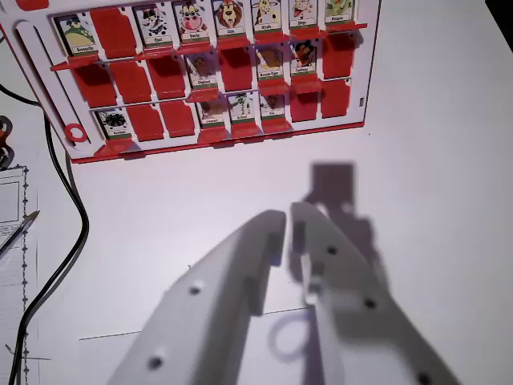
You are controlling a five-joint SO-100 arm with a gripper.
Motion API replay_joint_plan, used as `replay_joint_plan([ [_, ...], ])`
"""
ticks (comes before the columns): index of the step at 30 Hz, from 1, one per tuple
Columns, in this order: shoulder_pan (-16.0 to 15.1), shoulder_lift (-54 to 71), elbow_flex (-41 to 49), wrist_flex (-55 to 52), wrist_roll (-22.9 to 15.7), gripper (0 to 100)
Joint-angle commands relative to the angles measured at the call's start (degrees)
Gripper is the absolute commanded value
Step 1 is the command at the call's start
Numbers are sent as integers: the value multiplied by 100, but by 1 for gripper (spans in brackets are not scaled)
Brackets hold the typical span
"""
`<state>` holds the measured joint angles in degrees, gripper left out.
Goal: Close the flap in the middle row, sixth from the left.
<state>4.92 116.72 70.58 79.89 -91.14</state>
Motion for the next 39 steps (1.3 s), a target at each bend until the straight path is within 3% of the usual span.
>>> replay_joint_plan([
  [1, -325, -97, -281, -492, 246, 0],
  [16, -272, -53, 26, -510, 290, 0],
  [23, -88, -141, 853, -1055, 325, 0],
  [39, 185, -1573, 1477, -2681, 369, 0],
])
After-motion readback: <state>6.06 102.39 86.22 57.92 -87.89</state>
